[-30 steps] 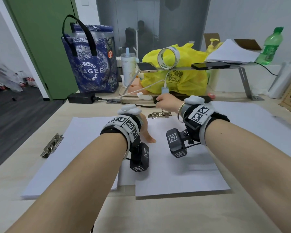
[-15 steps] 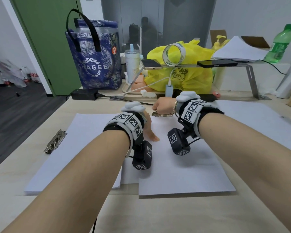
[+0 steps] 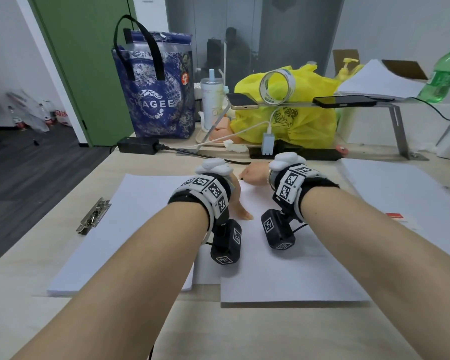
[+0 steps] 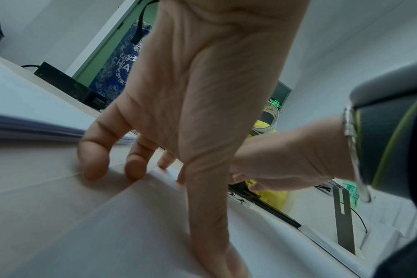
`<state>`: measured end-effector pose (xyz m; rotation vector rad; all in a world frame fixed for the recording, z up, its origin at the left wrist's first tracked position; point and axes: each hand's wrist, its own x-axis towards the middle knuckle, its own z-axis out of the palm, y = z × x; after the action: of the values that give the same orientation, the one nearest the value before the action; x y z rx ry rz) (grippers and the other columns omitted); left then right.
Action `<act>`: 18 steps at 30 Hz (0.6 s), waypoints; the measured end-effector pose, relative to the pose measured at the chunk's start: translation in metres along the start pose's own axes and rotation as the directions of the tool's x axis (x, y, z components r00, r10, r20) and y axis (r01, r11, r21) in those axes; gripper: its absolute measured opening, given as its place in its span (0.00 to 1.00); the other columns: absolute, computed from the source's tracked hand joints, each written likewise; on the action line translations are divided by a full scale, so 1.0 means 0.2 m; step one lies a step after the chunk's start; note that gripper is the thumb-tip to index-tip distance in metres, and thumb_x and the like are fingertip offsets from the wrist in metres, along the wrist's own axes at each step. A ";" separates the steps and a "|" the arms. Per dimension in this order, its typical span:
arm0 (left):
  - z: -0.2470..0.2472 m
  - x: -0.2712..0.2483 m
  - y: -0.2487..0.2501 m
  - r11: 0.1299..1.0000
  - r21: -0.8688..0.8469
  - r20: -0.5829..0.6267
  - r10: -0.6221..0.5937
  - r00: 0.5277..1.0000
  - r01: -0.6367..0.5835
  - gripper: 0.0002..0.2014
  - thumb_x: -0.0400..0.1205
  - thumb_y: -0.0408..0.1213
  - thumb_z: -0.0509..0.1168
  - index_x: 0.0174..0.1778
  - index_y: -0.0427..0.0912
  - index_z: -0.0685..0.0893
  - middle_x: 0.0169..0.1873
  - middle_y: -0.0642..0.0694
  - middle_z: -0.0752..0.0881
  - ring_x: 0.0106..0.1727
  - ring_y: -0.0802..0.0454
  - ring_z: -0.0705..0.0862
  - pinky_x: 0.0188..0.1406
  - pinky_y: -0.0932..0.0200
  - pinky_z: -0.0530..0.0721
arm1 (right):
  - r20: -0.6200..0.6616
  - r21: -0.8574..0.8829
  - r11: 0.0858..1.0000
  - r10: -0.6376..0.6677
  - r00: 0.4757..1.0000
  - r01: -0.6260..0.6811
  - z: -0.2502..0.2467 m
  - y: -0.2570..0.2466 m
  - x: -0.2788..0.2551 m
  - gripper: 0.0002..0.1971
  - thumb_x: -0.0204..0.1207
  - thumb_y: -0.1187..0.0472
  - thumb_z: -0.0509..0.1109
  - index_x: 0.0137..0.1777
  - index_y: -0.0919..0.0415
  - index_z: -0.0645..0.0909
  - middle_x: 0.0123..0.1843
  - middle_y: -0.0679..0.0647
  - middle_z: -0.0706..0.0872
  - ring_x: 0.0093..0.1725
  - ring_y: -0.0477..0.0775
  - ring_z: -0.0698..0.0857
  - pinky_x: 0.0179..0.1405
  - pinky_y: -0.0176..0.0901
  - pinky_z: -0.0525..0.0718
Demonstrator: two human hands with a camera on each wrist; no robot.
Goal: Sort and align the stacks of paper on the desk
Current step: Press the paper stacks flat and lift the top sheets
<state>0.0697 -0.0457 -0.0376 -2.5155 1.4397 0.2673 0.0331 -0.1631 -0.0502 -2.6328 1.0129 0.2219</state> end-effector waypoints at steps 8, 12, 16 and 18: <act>0.01 0.01 -0.01 0.999 0.036 0.000 0.030 1.000 -0.030 0.46 0.67 0.70 0.67 0.72 0.40 0.68 0.29 0.47 0.73 0.43 0.47 0.76 0.46 0.53 0.74 | 0.034 -0.158 0.986 0.062 0.997 -0.056 0.00 -0.02 0.00 0.23 0.84 0.57 0.49 0.74 0.62 0.74 0.75 0.59 0.77 0.73 0.61 0.76 0.75 0.52 0.72; 0.01 -0.01 -0.02 0.999 0.020 -0.021 0.043 0.999 -0.043 0.46 0.70 0.69 0.66 0.75 0.40 0.65 0.36 0.45 0.73 0.47 0.47 0.73 0.48 0.52 0.71 | 0.024 -0.147 0.988 0.046 0.999 -0.042 0.00 -0.03 0.01 0.22 0.84 0.56 0.50 0.71 0.64 0.76 0.72 0.59 0.79 0.66 0.60 0.78 0.73 0.51 0.73; 0.05 -0.03 -0.02 1.000 -0.003 -0.028 0.019 0.999 -0.019 0.46 0.72 0.68 0.64 0.77 0.37 0.63 0.57 0.39 0.80 0.59 0.42 0.78 0.55 0.49 0.75 | 0.054 -0.172 0.983 0.077 0.996 -0.067 -0.02 -0.01 0.00 0.26 0.85 0.50 0.49 0.79 0.60 0.67 0.80 0.56 0.70 0.79 0.60 0.69 0.80 0.53 0.65; 0.07 -0.02 -0.01 1.000 -0.029 -0.037 0.004 0.999 -0.005 0.46 0.72 0.68 0.64 0.76 0.37 0.65 0.64 0.39 0.79 0.65 0.42 0.78 0.55 0.49 0.73 | 0.056 -0.198 0.977 0.090 0.994 -0.078 -0.03 -0.02 -0.04 0.29 0.86 0.45 0.46 0.82 0.59 0.62 0.83 0.55 0.65 0.82 0.59 0.64 0.82 0.53 0.60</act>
<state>0.0691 -0.0369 -0.0495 -2.5530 1.4661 0.2455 0.0305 -0.1574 -0.0427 -2.7385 1.1347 0.4445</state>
